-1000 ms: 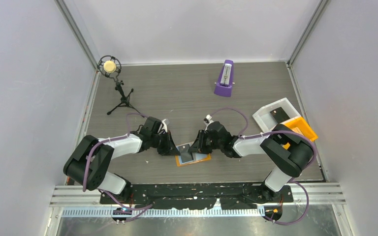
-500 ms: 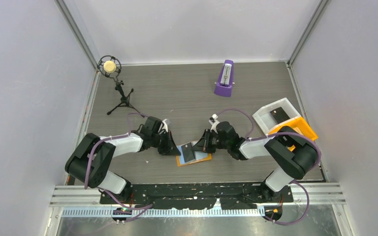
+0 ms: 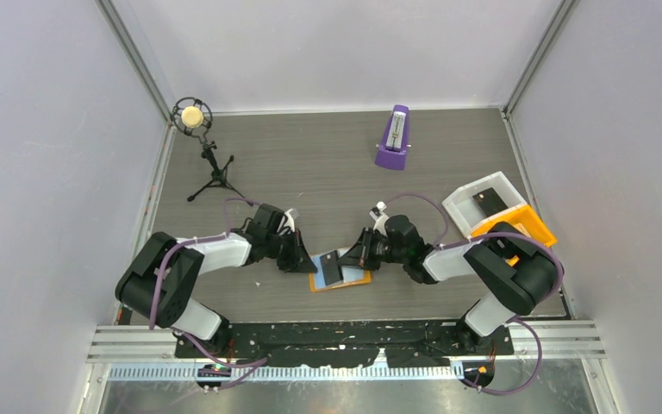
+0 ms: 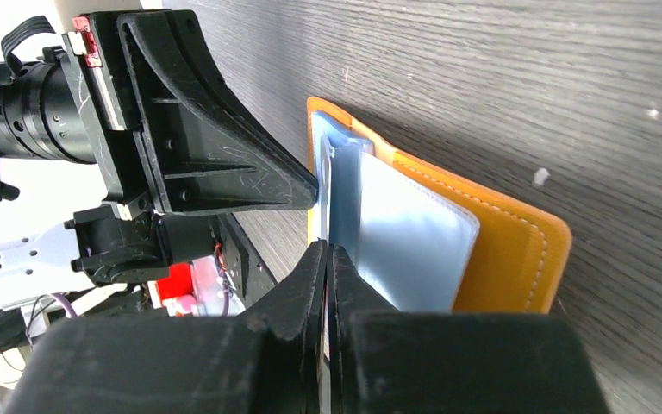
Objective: Take the credit cards out of the card holder
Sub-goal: Remove the credit card from the card holder.
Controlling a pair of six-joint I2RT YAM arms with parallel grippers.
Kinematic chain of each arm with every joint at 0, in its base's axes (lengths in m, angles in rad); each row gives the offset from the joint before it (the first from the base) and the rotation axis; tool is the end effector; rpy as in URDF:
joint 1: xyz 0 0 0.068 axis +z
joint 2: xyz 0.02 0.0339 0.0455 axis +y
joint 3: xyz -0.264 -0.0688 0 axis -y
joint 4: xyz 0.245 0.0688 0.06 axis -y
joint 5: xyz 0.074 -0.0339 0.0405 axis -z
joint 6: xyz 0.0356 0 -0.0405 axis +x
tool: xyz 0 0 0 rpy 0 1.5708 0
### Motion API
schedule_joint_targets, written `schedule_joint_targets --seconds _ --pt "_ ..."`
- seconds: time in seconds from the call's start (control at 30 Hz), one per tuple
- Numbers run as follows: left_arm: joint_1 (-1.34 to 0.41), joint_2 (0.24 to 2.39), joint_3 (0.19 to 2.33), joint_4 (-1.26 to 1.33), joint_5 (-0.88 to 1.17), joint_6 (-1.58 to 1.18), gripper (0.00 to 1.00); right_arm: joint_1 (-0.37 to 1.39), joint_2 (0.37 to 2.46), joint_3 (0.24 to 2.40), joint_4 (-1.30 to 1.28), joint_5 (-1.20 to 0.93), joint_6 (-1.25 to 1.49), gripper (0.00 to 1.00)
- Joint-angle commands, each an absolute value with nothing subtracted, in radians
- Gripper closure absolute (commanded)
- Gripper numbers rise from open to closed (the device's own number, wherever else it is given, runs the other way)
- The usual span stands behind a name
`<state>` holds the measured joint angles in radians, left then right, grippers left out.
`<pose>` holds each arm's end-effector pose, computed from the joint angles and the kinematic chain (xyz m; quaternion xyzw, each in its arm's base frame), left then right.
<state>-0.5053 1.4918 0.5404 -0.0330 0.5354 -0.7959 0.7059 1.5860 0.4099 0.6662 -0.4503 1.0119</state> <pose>0.2083 -0.1360 0.1249 -0.0580 0.9246 -0.3703 0.0684 0.1925 0.1845 0.1226 0.0165 0.8482 0.4992 0.1764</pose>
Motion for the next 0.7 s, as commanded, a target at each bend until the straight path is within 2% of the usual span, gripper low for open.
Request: schedule_joint_targets --seconds 0.0,0.3,0.5,0.6,0.67 --pt "-0.506 1.543 0.521 -0.1 0.418 -0.737 0.98 0.676 1.513 0.397 0.665 -0.467 0.998 0.94" --pt "-0.506 1.524 0.524 -0.112 0.43 -0.732 0.99 0.649 1.42 0.396 0.594 -0.468 0.973 0.95" --pt "-0.506 1.455 0.549 -0.154 0.472 -0.741 0.97 0.577 1.235 0.427 0.321 -0.46 0.855 0.95" --pt "-0.506 1.386 0.569 -0.177 0.5 -0.759 0.92 0.536 1.162 0.453 0.242 -0.504 0.779 0.95" --pt "-0.506 1.338 0.59 -0.192 0.525 -0.766 0.85 0.51 1.117 0.493 0.145 -0.53 0.71 0.95"
